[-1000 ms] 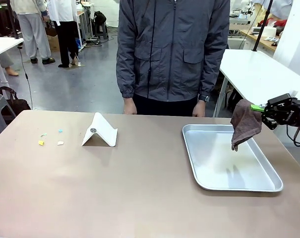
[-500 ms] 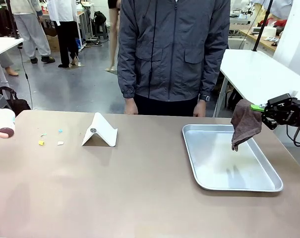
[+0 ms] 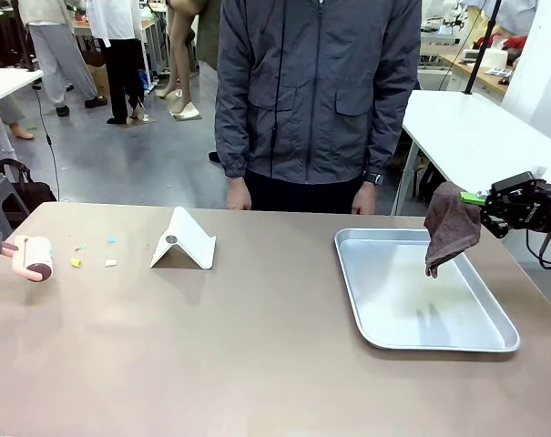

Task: Clean the surface of the table.
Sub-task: Clean the area not pointed to by the person, then return the Lint Roller and towel to their original positions.

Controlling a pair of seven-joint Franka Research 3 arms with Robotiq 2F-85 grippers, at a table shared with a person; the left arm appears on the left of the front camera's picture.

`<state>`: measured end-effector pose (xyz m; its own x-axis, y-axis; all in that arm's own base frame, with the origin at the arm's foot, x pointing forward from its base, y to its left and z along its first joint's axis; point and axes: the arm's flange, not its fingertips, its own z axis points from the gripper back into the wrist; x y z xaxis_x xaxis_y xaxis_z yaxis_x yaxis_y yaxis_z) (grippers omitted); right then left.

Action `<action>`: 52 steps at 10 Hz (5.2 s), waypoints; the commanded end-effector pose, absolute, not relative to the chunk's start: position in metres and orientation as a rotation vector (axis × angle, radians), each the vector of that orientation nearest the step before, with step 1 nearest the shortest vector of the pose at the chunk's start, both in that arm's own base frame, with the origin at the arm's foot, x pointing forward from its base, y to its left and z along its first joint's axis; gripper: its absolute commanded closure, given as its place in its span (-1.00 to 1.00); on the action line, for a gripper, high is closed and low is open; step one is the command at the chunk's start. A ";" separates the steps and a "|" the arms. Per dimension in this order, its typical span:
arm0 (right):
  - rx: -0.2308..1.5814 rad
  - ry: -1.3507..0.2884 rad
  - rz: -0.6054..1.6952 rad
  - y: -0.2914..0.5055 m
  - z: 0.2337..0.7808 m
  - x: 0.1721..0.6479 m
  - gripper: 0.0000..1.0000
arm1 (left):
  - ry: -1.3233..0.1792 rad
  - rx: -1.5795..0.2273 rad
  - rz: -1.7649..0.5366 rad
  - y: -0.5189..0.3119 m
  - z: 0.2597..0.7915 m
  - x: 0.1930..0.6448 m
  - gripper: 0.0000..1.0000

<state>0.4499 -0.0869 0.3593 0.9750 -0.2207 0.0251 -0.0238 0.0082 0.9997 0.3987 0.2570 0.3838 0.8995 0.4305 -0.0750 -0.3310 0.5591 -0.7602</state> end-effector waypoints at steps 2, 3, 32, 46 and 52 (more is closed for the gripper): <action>1.576 -0.203 -0.145 -0.085 0.364 0.453 0.89 | -0.185 -0.798 0.514 0.255 0.376 0.416 0.55; 1.576 -0.203 -0.145 -0.085 0.364 0.453 0.89 | -0.213 -0.782 0.521 0.255 0.373 0.419 0.55; 1.576 -0.203 -0.145 -0.085 0.364 0.453 0.89 | -0.084 -0.911 0.214 0.147 0.398 0.484 0.55; 1.576 -0.203 -0.145 -0.085 0.364 0.453 0.89 | -0.207 -1.171 -0.023 0.219 0.473 0.291 0.55; 1.576 -0.203 -0.145 -0.085 0.364 0.453 0.89 | -0.207 -1.171 -0.023 0.219 0.473 0.291 0.55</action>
